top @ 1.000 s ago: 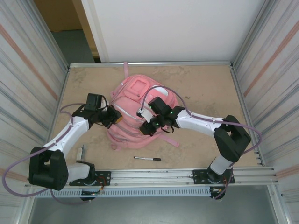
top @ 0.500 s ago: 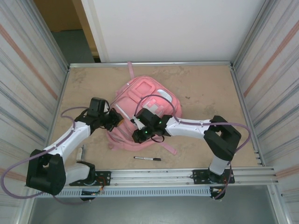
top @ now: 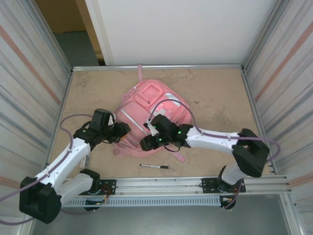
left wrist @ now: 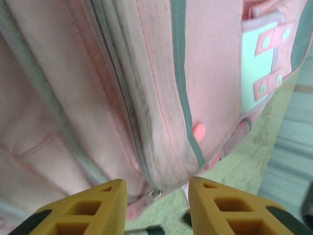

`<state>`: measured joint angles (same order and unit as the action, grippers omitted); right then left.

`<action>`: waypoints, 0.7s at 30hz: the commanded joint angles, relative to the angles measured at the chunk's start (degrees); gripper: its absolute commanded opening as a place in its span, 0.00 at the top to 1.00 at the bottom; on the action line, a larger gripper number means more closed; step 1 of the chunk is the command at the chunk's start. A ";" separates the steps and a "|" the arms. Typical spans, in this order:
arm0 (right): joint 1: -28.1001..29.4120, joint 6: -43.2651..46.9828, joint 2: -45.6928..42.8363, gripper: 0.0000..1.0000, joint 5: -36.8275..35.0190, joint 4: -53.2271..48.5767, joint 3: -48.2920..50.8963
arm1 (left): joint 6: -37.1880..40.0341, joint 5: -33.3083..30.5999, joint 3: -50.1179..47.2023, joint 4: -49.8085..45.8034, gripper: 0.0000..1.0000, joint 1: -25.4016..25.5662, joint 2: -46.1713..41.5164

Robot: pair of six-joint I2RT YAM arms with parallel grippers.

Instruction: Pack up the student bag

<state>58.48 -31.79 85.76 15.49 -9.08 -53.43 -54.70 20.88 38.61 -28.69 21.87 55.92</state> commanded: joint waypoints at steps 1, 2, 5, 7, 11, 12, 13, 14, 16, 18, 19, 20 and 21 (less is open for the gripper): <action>-0.28 5.82 -6.72 0.50 -5.24 -2.52 1.18 | 6.85 -0.63 2.94 -8.74 0.61 1.32 -2.75; -0.25 6.91 -8.03 0.49 -6.83 -3.91 1.01 | 7.22 -0.97 3.09 -9.81 0.61 2.29 -2.88; -1.19 11.05 -10.66 0.46 -11.11 -6.67 0.44 | 6.86 -5.59 3.05 -11.54 0.60 8.94 -2.56; -2.65 12.26 -11.71 0.44 -12.98 -7.80 -0.17 | 6.26 -10.67 3.84 -11.56 0.60 14.51 -0.42; -5.80 11.85 -13.72 0.44 -13.63 -6.62 0.31 | 5.46 -17.52 8.11 -14.07 0.59 22.54 7.58; -6.31 11.84 -14.17 0.44 -13.47 -5.99 0.58 | 4.52 -19.48 8.64 -14.04 0.58 24.12 9.67; -6.61 11.97 -14.52 0.44 -13.56 -5.67 0.86 | 3.51 -20.81 9.15 -13.31 0.58 25.68 11.64; -6.78 12.13 -14.80 0.44 -13.75 -5.60 1.02 | 3.00 -21.20 9.57 -12.27 0.58 26.44 13.38; -6.88 12.28 -15.25 0.44 -14.40 -5.47 1.52 | 2.17 -22.75 11.08 -11.30 0.58 27.70 17.02; -6.95 12.13 -15.25 0.44 -14.44 -4.91 2.24 | 1.88 -25.44 12.80 -11.41 0.57 28.76 19.49; -6.96 12.10 -15.18 0.44 -14.16 -4.68 2.57 | 1.69 -26.80 13.51 -11.56 0.57 29.04 20.66; -6.96 12.10 -15.17 0.43 -13.91 -4.71 2.85 | 1.47 -27.63 13.96 -11.65 0.57 29.03 21.61; -6.94 12.00 -15.22 0.43 -13.89 -4.80 3.02 | 1.46 -28.45 14.48 -11.89 0.57 29.10 22.78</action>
<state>51.68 -20.82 71.75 2.57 -14.06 -51.44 -51.83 -1.19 50.52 -39.38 50.59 77.19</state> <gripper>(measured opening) 0.565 0.428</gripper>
